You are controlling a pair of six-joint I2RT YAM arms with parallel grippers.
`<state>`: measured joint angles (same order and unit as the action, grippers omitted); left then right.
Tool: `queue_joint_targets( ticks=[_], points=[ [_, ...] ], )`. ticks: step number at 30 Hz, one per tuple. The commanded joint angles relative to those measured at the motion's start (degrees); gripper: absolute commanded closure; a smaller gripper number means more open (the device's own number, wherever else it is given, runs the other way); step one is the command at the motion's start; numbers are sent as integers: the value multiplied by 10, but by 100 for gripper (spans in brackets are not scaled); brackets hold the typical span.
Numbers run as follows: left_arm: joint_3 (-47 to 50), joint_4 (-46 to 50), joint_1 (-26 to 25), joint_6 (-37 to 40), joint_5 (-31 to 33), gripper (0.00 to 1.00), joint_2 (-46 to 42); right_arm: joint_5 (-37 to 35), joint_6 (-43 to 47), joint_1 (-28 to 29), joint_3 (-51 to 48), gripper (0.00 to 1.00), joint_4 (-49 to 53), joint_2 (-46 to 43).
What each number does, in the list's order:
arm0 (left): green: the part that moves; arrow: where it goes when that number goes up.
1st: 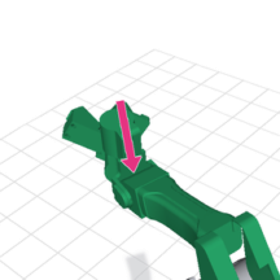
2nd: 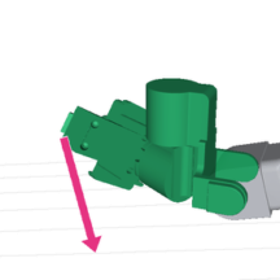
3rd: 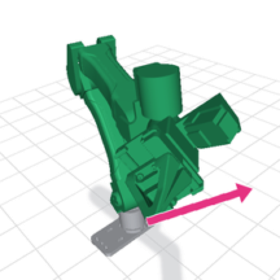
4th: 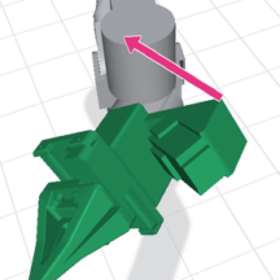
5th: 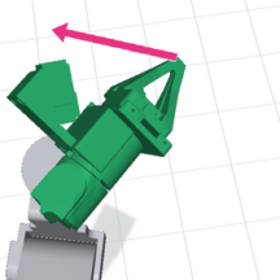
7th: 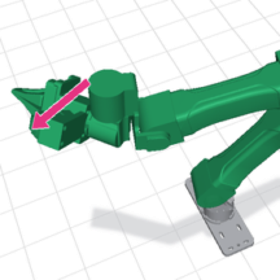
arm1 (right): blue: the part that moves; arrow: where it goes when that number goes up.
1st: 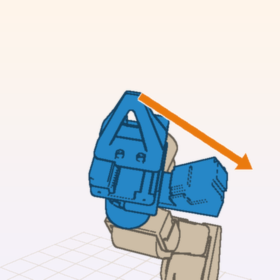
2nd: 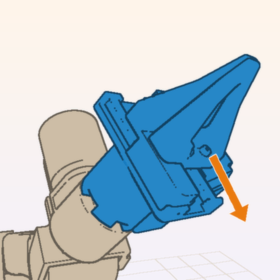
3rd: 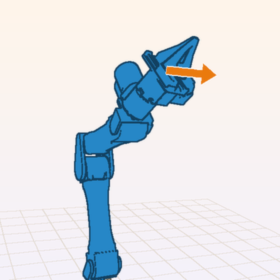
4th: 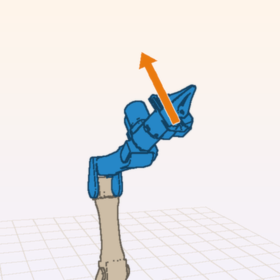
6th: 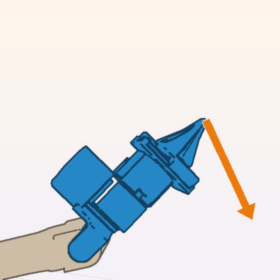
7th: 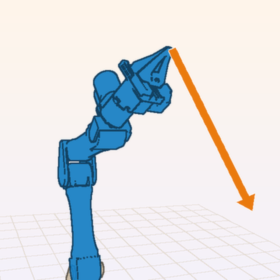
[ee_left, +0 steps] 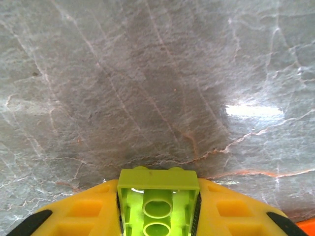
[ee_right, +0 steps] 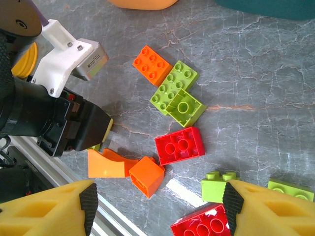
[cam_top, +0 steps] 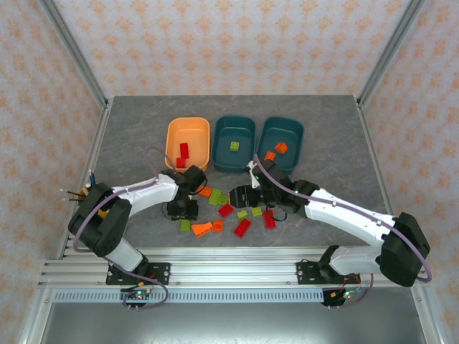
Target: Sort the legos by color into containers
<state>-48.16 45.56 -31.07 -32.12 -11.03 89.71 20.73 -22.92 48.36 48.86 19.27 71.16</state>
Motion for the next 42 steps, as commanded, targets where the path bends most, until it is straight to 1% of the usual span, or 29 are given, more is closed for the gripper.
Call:
queue_joint_targets(
  ticks=[1, 3, 6, 10, 13, 14, 18, 21, 23, 27, 30, 33, 37, 42],
  points=[
    [-17, 54, 2, -3, 42, 68, -6, -24, 1, 2, 26, 30, 2, -9],
    [-48, 76, 3, 3, 53, 68, -10, -45, 2, -1, 40, 31, 14, -13],
    [-108, 108, 3, 9, 63, 68, -11, -75, -4, -28, 65, 31, 30, -27],
    [-205, 143, 3, 12, 64, 68, 7, -83, -15, -81, 88, 31, 13, -48],
    [-283, 162, 3, 12, 64, 68, 34, -77, -25, -114, 113, 31, 10, -39],
    [-308, 167, 3, 24, 63, 68, 44, -74, -30, -125, 120, 31, 10, -37],
    [-418, 178, 3, 39, 59, 68, 107, -70, -58, -167, 138, 31, 5, -10],
    [-504, 189, 3, 49, 56, 68, 169, -58, -86, -188, 134, 31, -31, 2],
    [-556, 193, 3, 55, 58, 68, 213, -35, -111, -203, 132, 31, -58, 13],
    [-665, 214, 3, 64, 68, 68, 305, -20, -138, -229, 134, 31, -81, 34],
    [-739, 225, 3, 67, 80, 68, 364, -27, -156, -251, 144, 31, -67, 47],
    [-808, 244, 4, 67, 96, 68, 424, -14, -176, -278, 164, 31, -34, 69],
    [-847, 243, 6, 67, 117, 69, 475, -3, -181, -289, 174, 31, -26, 78],
    [-849, 239, 10, 61, 131, 68, 506, 0, -172, -290, 178, 31, -10, 79]
  ],
)
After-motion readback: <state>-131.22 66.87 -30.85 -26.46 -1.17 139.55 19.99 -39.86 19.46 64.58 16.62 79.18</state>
